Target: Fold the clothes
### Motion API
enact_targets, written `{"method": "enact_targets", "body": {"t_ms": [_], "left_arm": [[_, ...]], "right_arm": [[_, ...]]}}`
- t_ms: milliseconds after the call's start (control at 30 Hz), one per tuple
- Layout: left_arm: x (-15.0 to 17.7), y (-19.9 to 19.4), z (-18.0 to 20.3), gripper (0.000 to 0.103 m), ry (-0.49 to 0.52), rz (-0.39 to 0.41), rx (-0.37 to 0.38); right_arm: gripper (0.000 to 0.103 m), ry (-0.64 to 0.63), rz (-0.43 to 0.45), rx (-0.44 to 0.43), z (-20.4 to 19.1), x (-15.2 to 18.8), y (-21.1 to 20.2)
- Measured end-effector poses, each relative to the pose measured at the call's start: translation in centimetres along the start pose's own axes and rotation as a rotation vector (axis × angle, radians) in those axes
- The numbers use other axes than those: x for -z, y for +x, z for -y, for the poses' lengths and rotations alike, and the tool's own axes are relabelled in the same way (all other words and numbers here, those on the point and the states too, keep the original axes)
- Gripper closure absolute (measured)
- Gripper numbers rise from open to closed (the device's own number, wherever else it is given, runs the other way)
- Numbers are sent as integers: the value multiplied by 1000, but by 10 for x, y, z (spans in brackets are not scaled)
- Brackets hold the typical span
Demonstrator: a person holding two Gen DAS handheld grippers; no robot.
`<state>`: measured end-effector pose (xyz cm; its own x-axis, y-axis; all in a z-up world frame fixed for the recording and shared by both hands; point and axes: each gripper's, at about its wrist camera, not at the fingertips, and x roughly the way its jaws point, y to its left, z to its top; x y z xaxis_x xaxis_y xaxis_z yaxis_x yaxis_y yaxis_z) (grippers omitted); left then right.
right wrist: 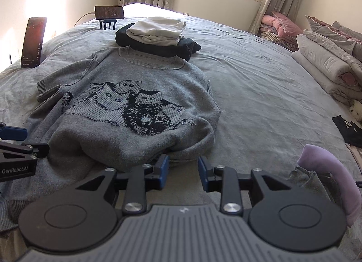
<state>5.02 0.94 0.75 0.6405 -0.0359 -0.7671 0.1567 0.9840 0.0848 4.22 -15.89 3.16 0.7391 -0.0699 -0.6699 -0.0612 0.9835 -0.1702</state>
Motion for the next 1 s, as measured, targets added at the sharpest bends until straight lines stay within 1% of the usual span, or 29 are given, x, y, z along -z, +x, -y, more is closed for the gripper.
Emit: {"method": "enact_targets", "body": {"t_ms": [67, 200, 333, 467, 600, 667, 733, 800, 833, 867, 900, 933, 967, 1000], "left_arm": [[10, 0, -1, 55, -6, -4, 24], [28, -3, -5, 53, -15, 15, 60], [44, -11, -9, 53, -16, 63, 97], [55, -22, -10, 53, -3, 123, 161], [54, -29, 0, 51, 75, 152, 231], [52, -30, 6, 50, 120, 156, 272], [54, -26, 11, 50, 156, 145, 318], [55, -19, 15, 50, 179, 137, 321], [55, -16, 17, 53, 189, 137, 310], [55, -13, 17, 61, 200, 139, 298], [55, -10, 18, 65, 211, 140, 284], [54, -7, 18, 73, 222, 142, 275], [54, -6, 17, 79, 233, 144, 270], [52, -6, 14, 82, 236, 150, 270]], "right_arm": [[70, 8, -11, -10, 0, 8, 2], [70, 33, -46, -39, 1, 24, 12], [68, 51, -67, -71, -1, 39, 23], [66, 52, -44, -83, -3, 44, 27], [64, 53, -22, -114, -5, 39, 30], [61, 69, -11, -151, -4, 34, 32], [56, 85, -4, -185, -3, 28, 35], [53, 98, 1, -209, -3, 23, 39], [53, 104, 3, -217, -3, 20, 44], [53, 108, 6, -217, -4, 17, 47], [53, 112, 10, -218, -5, 15, 51], [55, 116, 15, -215, -5, 13, 54], [62, 123, 20, -210, -5, 11, 56], [89, 137, 20, -218, -3, 7, 57]]}}
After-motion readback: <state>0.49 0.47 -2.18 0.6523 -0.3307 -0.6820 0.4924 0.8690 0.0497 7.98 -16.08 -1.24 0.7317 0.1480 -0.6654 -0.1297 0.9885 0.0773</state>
